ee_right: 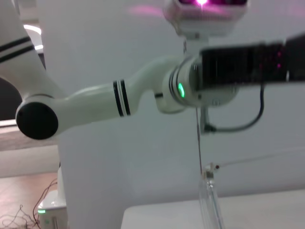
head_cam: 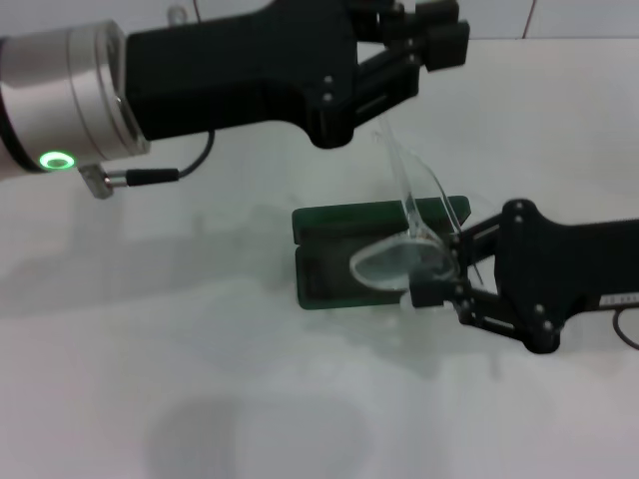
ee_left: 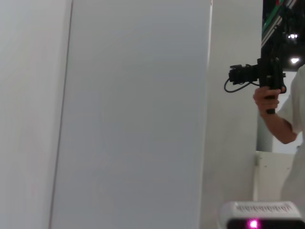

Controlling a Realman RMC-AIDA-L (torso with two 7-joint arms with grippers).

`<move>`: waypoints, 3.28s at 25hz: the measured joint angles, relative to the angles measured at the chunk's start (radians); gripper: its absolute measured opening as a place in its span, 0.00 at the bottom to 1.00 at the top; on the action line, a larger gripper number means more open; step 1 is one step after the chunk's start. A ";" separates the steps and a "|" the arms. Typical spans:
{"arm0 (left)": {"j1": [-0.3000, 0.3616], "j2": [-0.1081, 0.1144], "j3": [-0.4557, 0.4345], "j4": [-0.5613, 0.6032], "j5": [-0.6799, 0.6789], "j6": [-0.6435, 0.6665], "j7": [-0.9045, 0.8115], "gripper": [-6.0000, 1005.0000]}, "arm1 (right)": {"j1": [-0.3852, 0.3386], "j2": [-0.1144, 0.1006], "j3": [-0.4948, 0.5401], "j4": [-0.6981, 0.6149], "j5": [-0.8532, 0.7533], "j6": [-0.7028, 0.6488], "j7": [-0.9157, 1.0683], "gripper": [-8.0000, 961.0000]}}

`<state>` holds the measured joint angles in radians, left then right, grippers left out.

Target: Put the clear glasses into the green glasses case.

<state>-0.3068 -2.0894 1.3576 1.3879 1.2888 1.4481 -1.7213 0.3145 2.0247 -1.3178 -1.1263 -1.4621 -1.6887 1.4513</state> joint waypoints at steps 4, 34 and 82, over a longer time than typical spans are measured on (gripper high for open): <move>-0.035 0.000 0.000 -0.090 0.003 0.032 0.006 0.15 | 0.013 0.000 -0.002 0.010 0.031 -0.004 -0.013 0.13; -0.086 0.007 -0.067 -0.296 0.014 0.234 0.038 0.13 | 0.013 -0.002 0.000 0.064 0.132 -0.038 -0.060 0.13; -0.152 0.004 -0.115 -0.488 0.004 0.309 0.127 0.12 | 0.051 -0.002 -0.003 0.169 0.161 -0.053 -0.122 0.13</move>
<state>-0.4586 -2.0858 1.2427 0.9002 1.2927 1.7575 -1.5940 0.3651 2.0232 -1.3205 -0.9571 -1.3015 -1.7420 1.3293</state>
